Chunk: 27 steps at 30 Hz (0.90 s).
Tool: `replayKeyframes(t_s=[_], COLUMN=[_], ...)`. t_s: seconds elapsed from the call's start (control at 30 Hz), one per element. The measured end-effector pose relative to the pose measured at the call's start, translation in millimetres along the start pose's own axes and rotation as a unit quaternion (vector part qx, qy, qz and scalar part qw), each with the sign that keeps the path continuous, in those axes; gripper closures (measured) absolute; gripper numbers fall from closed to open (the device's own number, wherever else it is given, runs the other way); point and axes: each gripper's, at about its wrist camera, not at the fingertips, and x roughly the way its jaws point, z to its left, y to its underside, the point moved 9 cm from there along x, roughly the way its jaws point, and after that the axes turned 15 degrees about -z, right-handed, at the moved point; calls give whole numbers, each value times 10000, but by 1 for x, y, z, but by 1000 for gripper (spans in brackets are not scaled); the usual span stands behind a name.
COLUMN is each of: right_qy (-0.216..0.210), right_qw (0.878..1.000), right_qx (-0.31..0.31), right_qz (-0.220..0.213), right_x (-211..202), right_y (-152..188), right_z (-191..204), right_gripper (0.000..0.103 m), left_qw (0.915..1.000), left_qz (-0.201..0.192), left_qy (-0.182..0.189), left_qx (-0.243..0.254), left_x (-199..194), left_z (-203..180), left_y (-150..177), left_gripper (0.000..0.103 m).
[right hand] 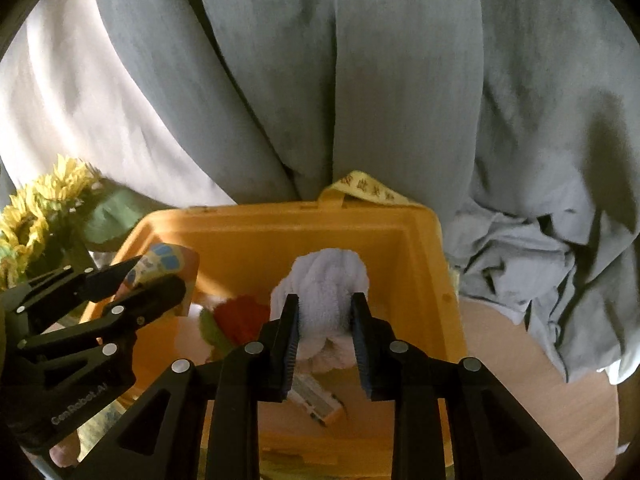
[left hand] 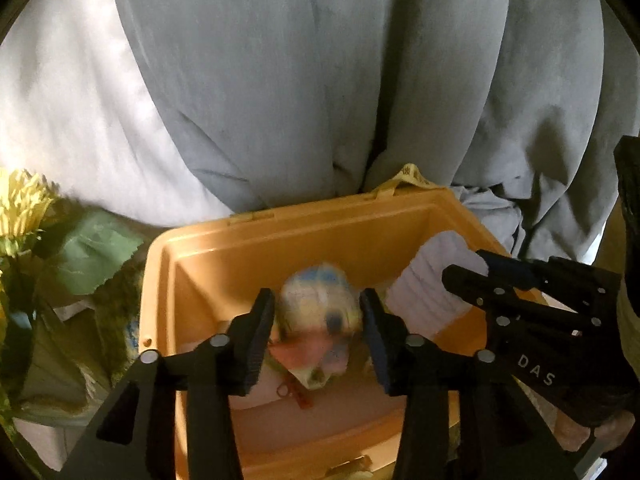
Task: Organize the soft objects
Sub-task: 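Carry pouch and white plush into the orange crate and open both tools, then withdraw both tools from the crate toward the pink sponge and mouse plush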
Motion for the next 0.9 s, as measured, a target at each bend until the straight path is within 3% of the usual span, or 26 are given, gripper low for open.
replayKeyframes(t_s=[0.1,0.17,0.33,0.53,0.9], right_qy=[6,17,61,184,169], right_qw=[10000,10000,9998,9989,9956], right_qx=[22,62,116,32,48], right_qz=[38,-29,-142,-436,-921], right_x=[0,-3,-14,-40,-94], right_y=[1,-1,-8,-19,-37], right_z=[-1,-2,-4,-2,10], right_gripper=[60,59,53,37,25], left_qw=[10000,9999,9989,9950,9893], left_qz=[-5,-54,-323,-770,-1233], left_qy=[-71,-118,-323,-593,-761], left_qx=[21,42,94,210,195], left_x=[-2,-5,-27,-64,-125], left_z=[2,2,5,8,10], left_y=[0,-2,-12,-29,-41], left_gripper=[45,39,38,35,31])
